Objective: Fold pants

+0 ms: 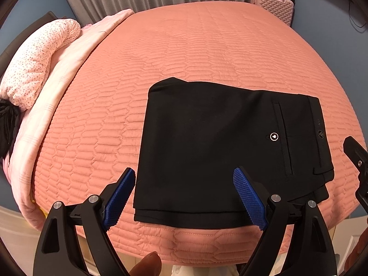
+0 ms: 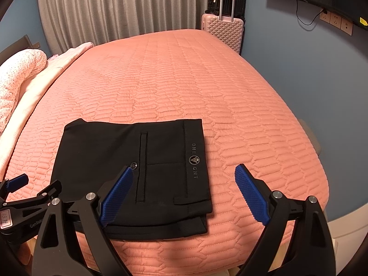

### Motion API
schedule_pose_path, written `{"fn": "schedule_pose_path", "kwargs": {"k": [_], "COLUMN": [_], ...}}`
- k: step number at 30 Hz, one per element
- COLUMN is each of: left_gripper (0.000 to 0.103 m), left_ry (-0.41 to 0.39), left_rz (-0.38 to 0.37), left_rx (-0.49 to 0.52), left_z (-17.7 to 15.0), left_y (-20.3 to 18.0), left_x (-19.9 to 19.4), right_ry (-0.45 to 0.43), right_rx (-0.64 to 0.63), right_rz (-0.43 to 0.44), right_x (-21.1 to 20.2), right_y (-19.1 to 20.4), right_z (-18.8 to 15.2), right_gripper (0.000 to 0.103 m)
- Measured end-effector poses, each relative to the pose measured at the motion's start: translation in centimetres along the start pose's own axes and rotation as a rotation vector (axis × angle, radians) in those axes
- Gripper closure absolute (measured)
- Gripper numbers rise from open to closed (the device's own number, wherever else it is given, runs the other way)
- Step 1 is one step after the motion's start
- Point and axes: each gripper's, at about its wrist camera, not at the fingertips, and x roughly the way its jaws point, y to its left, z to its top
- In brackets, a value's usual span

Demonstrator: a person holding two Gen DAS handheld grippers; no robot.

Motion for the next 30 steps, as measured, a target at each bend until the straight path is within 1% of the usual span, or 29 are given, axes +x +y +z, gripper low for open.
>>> {"fn": "schedule_pose_path", "kwargs": {"k": [30], "left_gripper": [0.017], "left_ry": [-0.006], "left_rz": [-0.005], "left_rx": [-0.001], "left_z": [-0.07], "left_y": [0.02], "left_x": [-0.23], "right_ry": [-0.011], "right_rx": [0.008], "right_rz": [-0.003], "right_x": [-0.44], "right_y": [0.02], "right_z": [0.10], "right_gripper": [0.015]}}
